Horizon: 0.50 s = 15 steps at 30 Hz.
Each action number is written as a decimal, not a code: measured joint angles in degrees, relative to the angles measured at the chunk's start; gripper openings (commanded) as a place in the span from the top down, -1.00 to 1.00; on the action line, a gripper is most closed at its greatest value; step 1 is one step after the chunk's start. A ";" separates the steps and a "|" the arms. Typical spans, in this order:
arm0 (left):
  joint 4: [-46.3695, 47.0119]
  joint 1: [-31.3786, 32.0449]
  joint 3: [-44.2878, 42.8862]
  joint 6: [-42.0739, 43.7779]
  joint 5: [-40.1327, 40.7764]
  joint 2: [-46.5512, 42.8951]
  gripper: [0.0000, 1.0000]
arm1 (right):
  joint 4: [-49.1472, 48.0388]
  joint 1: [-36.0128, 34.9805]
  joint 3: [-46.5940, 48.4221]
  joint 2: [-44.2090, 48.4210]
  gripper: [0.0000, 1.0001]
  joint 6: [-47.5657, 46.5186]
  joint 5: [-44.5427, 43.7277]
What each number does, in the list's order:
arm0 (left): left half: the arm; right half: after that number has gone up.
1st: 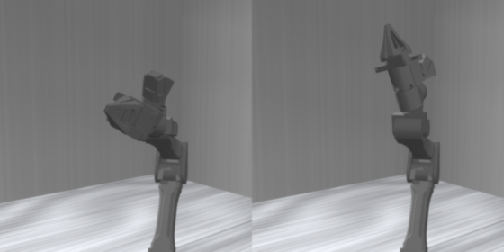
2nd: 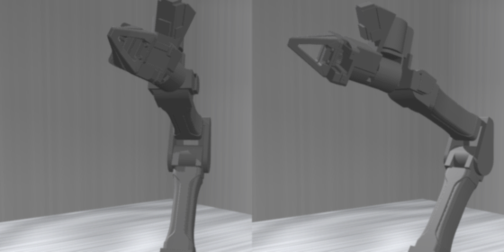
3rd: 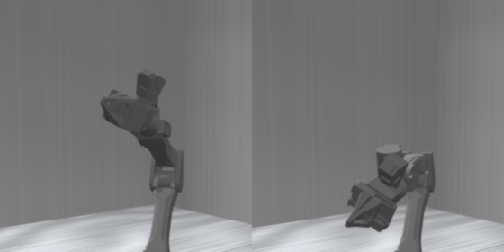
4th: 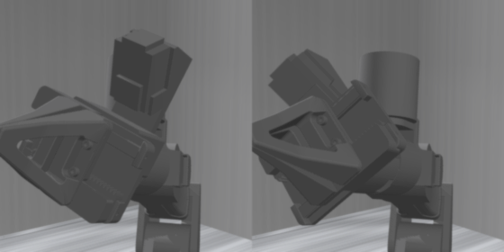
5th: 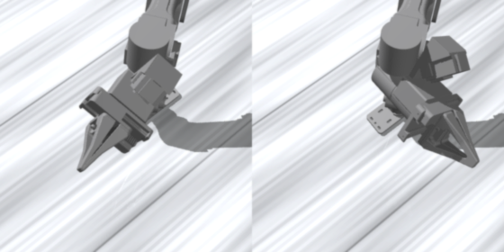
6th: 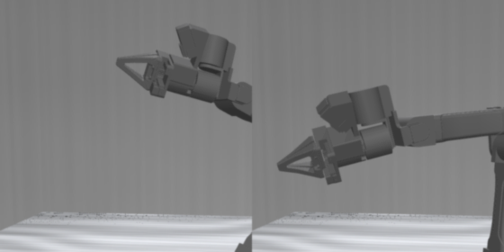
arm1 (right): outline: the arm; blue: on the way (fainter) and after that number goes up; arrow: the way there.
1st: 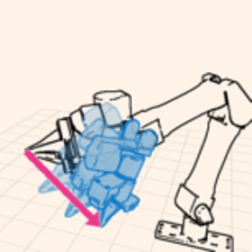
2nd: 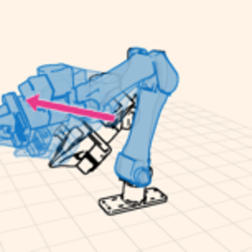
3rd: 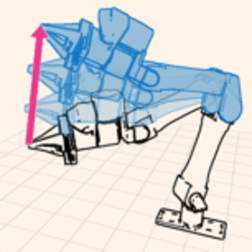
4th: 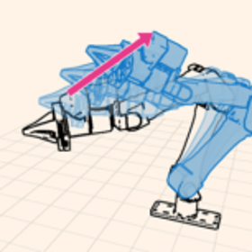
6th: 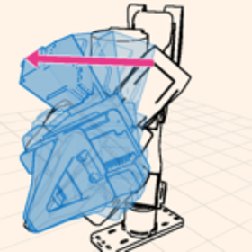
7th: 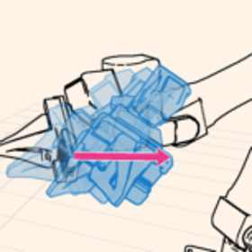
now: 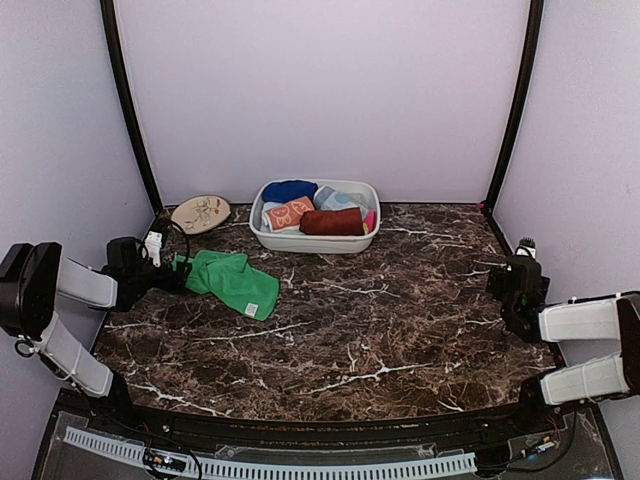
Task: Roll the towels
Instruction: Reset both arms
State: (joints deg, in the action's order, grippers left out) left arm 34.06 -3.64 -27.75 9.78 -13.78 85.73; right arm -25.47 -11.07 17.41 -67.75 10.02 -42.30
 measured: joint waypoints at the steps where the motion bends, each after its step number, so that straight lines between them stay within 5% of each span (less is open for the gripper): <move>1: 2.23 0.00 0.07 -0.57 -0.02 0.68 -0.98 | -2.89 0.39 -1.68 -0.11 -1.00 -0.61 0.04; 10: 10.75 0.00 -0.98 -3.87 0.33 5.18 -0.98 | -24.33 7.80 -4.98 -7.74 -1.00 -3.82 11.69; 15: 23.56 0.00 7.76 -5.22 3.50 4.02 -0.98 | -35.65 10.08 -4.24 -16.13 -1.00 -6.73 25.35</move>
State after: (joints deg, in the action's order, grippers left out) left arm 57.63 -3.64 -19.99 4.56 -10.28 89.76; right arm -61.12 -0.99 13.17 -83.88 3.29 -16.95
